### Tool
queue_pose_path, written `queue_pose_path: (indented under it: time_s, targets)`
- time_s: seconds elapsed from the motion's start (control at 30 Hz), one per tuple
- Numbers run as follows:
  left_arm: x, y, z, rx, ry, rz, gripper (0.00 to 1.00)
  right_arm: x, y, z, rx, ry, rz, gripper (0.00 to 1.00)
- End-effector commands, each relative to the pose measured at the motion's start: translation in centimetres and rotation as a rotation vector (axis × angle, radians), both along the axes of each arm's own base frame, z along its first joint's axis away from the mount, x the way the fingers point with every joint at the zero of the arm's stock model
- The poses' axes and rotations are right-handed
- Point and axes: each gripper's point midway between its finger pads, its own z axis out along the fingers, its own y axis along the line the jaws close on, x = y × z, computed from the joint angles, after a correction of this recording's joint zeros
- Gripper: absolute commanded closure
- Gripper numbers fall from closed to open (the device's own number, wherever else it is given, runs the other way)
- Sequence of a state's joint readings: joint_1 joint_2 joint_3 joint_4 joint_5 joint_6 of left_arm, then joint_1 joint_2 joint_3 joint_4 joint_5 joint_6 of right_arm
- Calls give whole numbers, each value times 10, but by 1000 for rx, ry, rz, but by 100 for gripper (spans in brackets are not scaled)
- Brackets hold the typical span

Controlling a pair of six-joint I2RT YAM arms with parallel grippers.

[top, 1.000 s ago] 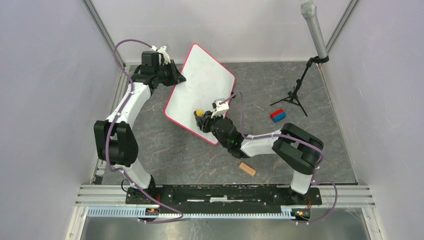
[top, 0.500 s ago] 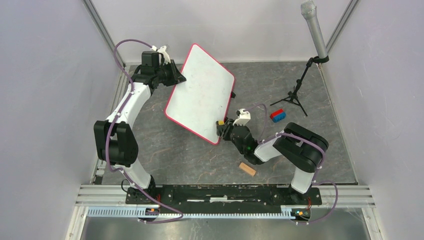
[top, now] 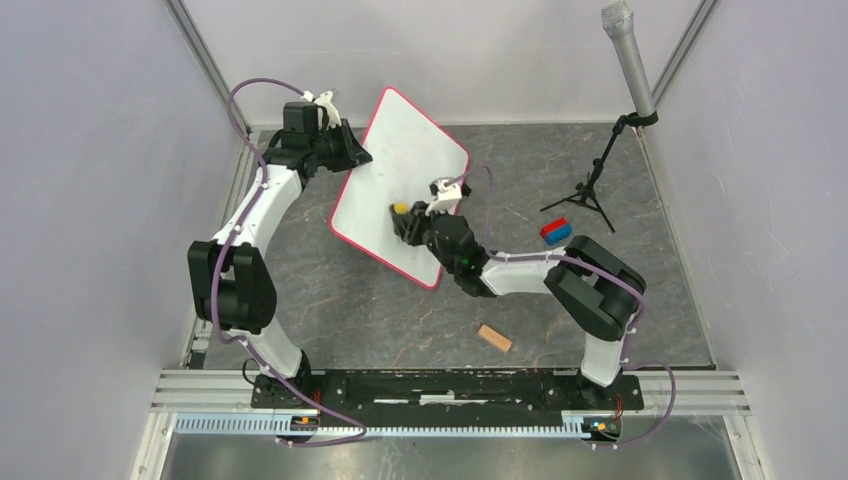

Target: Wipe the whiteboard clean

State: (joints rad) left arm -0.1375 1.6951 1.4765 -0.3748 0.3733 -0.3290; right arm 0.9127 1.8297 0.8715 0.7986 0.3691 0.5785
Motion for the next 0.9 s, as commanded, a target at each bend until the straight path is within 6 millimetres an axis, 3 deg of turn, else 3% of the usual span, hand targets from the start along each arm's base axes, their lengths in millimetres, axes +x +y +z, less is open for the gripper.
queue_pose_path:
  time_s: [0.0,0.07,0.13,0.27,0.37,0.43,0.53,0.63,0.73,0.83,0.87]
  targets:
    - [-12,-9,-1,10,16,-34,98,-13,49,-3,-28,24,198,70]
    - [-12,-8,-2,15,16,-32,98,-1,38,-18,-28,54,172,70]
    - [-11,-7,-4,18,20,-30,98,10,13,-42,-27,100,127,70]
    - [-11,-10,-4,5,24,-42,98,21,-61,-95,26,266,-32,71]
    - [-11,-10,-4,9,25,-38,98,23,-86,-112,41,317,-91,70]
    - [-11,-11,-4,5,26,-42,98,31,-81,-111,21,311,-81,70]
    - [-13,-11,-5,5,27,-44,98,42,-60,-90,8,254,-32,70]
    - [-13,-11,-4,16,22,-42,98,45,-34,-61,-26,184,11,70]
    - [-13,-15,-2,-4,25,-54,98,49,4,-21,-74,98,80,70]
    - [-14,-17,-2,-7,24,-58,98,58,31,5,-95,33,133,70]
    - [-14,-15,-3,1,21,-53,98,63,35,5,-107,33,142,70]
